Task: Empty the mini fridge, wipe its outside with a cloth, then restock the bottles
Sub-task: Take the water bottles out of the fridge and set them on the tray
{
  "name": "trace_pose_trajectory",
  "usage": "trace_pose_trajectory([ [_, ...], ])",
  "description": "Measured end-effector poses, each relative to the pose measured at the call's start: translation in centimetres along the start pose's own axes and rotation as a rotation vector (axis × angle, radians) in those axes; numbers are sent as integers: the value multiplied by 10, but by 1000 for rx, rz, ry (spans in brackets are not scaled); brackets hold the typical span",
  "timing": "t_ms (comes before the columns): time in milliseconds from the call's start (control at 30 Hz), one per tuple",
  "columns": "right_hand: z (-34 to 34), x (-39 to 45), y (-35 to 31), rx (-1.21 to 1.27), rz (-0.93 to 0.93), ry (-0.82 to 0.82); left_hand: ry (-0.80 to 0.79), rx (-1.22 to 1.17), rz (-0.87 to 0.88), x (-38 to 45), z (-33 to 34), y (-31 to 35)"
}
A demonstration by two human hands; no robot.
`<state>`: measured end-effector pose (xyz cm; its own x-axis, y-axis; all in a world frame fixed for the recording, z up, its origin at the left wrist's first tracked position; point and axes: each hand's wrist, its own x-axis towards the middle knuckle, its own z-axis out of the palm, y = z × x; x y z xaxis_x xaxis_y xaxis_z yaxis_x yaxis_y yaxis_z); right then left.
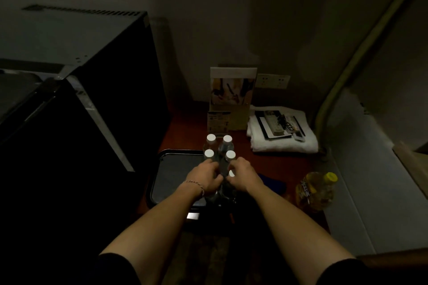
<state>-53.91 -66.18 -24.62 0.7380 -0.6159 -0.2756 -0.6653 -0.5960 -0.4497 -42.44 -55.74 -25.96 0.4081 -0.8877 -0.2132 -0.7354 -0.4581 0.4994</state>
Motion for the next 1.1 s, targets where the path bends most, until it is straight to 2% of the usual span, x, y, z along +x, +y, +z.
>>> trace_pose_trajectory([
  [400, 3, 7, -11, 60, -20, -2, 7, -10, -73, 0, -5, -12],
  [733, -1, 8, -9, -76, -46, -84, 5, -48, -46, -4, -7, -14],
  [967, -8, -3, -8, -113, -99, -39, 23, 6, -70, -14, -9, -11],
  [1100, -12, -13, -7, -123, -100, -18, 101, -9, -83, -26, -13, -9],
])
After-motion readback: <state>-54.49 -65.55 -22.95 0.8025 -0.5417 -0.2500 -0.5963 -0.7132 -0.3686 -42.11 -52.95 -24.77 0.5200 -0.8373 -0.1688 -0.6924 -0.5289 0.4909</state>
